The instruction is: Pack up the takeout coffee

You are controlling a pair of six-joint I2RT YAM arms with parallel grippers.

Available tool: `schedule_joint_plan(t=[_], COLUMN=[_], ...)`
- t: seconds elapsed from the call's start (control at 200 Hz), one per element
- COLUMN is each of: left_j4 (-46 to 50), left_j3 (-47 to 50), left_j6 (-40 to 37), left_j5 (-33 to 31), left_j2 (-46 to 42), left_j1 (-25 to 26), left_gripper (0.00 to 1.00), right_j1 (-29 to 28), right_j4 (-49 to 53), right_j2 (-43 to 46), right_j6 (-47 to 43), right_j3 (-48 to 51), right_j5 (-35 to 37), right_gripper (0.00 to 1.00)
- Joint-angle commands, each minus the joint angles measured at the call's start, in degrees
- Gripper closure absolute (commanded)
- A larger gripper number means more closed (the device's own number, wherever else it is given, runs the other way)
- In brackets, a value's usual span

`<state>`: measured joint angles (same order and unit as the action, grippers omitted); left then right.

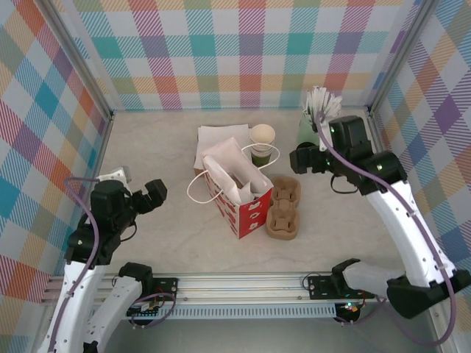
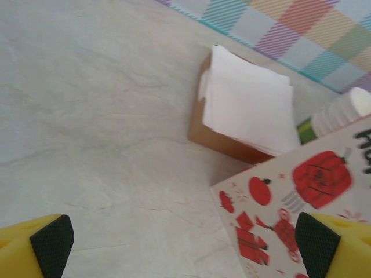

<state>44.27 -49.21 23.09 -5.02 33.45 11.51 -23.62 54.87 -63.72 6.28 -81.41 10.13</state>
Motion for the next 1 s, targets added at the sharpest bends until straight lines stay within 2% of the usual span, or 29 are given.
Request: schedule_joint_plan(t=[0.0, 0.195, 0.345, 0.45, 0.63, 0.785, 0.995], left_j4=[-3.9, -6.6, -11.0, -17.0, -21.5, -26.9, -34.7], left_j3=[2.1, 5.1, 8.5, 13.0, 18.8, 22.5, 25.4], left_j6=[-1.8, -6.1, -10.9, -15.7, -17.3, -19.7, -17.8], left_j5=[-6.5, -10.5, -14.3, -12.5, -15.7, -14.8, -15.3], left_j2=[-1.8, -2.7, -3.3, -4.7, -3.2, 0.8, 5.8], left_j1=[0.5, 0.5, 0.5, 0.5, 0.5, 0.3, -0.6], left_gripper=[0.00, 0.00, 0.00, 0.00, 0.00, 0.00, 0.00], right_j1=[1.4, 4.9, 7.8, 10.3, 14.6, 16.5, 19.0], right_j4=[-8.8, -14.8, -20.9, -27.4, -40.2, -48.5, -65.2], right_j2=[5.9, 11.7, 13.5, 13.2, 10.3, 5.9, -1.2], right_j6=[2.8, 5.6, 4.6, 3.1, 0.7, 1.5, -0.4], right_j3=[6.1, 17.3, 25.4, 31.9, 42.9, 47.2, 53.8], right_j5=[7.9, 14.7, 15.2, 14.3, 11.8, 10.6, 6.8], right_gripper=[0.00, 0.00, 0.00, 0.00, 0.00, 0.00, 0.00])
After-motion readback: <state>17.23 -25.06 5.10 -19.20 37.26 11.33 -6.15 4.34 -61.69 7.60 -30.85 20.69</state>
